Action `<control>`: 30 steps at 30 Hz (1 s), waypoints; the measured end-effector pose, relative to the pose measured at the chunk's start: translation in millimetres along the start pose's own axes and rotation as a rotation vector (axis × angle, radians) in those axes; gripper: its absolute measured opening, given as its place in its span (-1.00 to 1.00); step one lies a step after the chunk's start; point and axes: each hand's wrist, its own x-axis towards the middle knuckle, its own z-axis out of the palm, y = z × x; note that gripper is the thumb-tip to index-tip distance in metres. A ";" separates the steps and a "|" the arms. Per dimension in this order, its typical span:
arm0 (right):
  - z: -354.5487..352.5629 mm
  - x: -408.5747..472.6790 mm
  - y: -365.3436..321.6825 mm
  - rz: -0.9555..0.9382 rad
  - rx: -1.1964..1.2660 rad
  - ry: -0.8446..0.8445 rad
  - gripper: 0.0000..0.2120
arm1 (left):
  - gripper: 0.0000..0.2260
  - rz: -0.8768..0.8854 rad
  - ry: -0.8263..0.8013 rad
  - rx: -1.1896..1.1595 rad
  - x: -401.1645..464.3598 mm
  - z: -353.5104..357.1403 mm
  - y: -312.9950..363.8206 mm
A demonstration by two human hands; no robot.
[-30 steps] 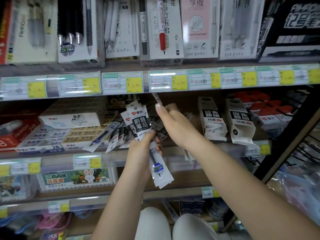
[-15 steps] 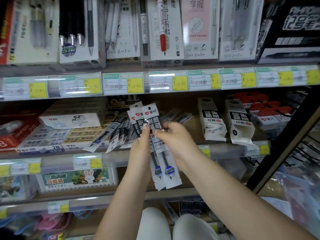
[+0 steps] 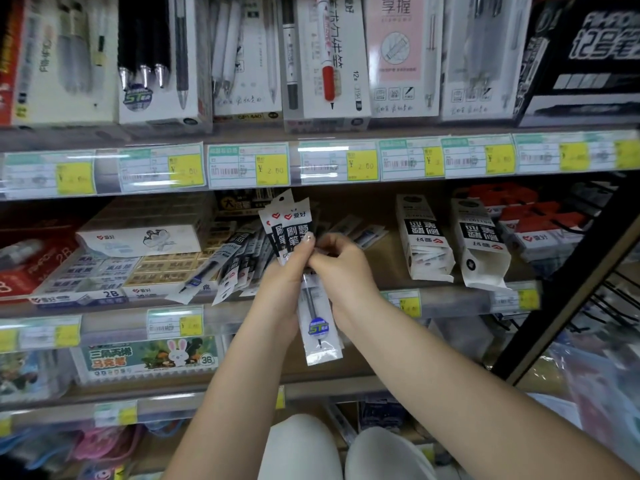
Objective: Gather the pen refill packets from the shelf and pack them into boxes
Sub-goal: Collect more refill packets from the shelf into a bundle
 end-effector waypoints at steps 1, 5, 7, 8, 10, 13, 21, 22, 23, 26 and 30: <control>0.7 0.7 0.7 0.011 -0.016 -0.032 -0.92 | -0.64 -0.007 -0.029 -0.010 0.4 -1.5 2.9; -5.1 6.5 -10.2 0.205 0.201 -0.189 -0.74 | -0.65 -0.045 -0.112 -0.058 1.5 -9.8 13.6; -10.9 20.4 -16.0 0.182 0.294 -0.143 -0.73 | -0.78 -0.039 -0.092 -0.075 2.4 -16.2 17.1; -12.6 31.6 -14.7 0.088 0.190 -0.102 -0.84 | -0.84 -0.031 -0.077 -0.067 2.4 -19.2 18.3; -17.9 54.5 -8.6 -0.147 -0.272 -0.060 -0.86 | -0.90 -0.033 -0.065 -0.060 2.8 -25.0 19.2; -25.8 76.9 1.2 -0.289 -0.983 -0.169 -0.53 | -0.88 -0.034 -0.114 -0.089 3.3 -31.3 20.2; -26.3 87.0 5.7 -0.560 -1.639 -0.352 -0.60 | -0.84 -0.038 -0.090 -0.046 -0.3 -33.6 19.6; -26.4 86.8 5.7 -0.626 -1.669 -0.329 -0.63 | -0.85 -0.032 -0.079 -0.039 -1.8 -32.6 19.5; -26.8 86.0 5.1 -0.688 -1.683 -0.304 -0.66 | -0.85 -0.028 -0.067 -0.033 -3.6 -31.7 19.8; -31.2 81.8 -0.2 -0.797 -1.646 -0.227 -0.73 | -0.85 -0.011 -0.042 -0.001 -7.0 -31.0 19.2; -36.6 66.7 -26.8 -1.025 -1.486 0.072 -0.62 | -0.86 0.034 -0.059 -0.001 -7.8 -29.0 17.7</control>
